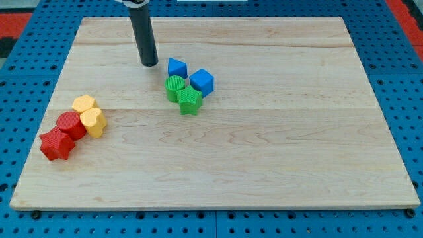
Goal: Push the green star slightly downwards
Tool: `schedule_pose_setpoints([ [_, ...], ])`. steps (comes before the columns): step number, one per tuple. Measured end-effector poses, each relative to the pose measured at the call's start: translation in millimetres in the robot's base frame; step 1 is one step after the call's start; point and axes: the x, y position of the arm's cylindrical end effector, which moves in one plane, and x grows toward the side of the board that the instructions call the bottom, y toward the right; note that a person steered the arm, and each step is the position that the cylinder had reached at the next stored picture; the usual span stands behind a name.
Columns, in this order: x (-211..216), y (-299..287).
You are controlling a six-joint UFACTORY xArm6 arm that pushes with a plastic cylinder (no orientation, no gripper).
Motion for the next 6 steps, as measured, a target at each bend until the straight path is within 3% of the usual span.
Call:
schedule_pose_setpoints([
  [3, 13, 8],
  [5, 53, 77],
  [6, 92, 79],
])
